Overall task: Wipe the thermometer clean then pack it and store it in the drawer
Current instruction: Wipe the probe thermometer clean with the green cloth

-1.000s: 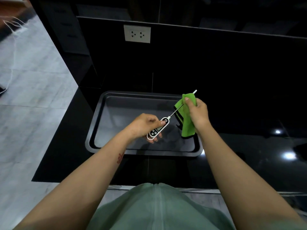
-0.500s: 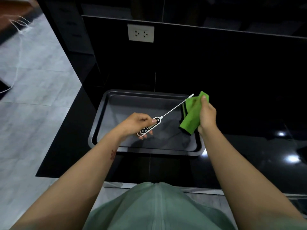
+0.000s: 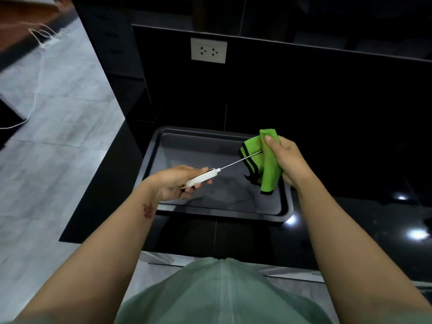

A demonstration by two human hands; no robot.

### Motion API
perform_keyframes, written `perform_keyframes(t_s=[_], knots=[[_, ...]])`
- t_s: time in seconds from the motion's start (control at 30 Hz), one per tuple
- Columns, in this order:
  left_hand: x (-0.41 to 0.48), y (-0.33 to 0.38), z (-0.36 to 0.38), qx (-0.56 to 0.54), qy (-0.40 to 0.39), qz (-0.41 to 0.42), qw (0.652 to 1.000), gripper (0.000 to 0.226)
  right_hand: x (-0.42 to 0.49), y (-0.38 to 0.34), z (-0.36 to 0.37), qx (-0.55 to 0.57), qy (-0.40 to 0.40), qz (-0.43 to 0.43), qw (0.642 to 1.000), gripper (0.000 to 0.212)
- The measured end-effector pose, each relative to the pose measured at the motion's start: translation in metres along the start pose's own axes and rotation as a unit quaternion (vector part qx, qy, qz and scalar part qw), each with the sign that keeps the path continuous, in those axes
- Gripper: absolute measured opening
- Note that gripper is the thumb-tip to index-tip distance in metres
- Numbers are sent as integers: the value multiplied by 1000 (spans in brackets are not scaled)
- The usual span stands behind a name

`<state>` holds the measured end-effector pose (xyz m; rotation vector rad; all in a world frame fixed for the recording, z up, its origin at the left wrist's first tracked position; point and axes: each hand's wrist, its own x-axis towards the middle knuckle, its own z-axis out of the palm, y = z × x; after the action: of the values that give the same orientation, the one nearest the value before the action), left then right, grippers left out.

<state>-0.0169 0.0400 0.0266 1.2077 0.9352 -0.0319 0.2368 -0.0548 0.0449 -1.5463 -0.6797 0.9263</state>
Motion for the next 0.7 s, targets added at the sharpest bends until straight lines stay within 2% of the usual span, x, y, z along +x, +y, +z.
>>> perform_keyframes(t_s=[0.1,0.23,0.37,0.53,0.7], knots=[[-3,4,5,19,-30,16,999,31,1,-2,0,28,14,-9,999,19],[-7,19,24,104,-60,39,992,25,5,2,6,61,99,-5,993,22],[-6,25,36,139,-46,45,988,20,4,3,13,105,140,9,985,27],[2,20,44,123,-49,41,990,16,-2,1,25,139,125,34,982,32],[4,18,43,115,-49,46,991,18,1,2,21,104,103,56,988,32]])
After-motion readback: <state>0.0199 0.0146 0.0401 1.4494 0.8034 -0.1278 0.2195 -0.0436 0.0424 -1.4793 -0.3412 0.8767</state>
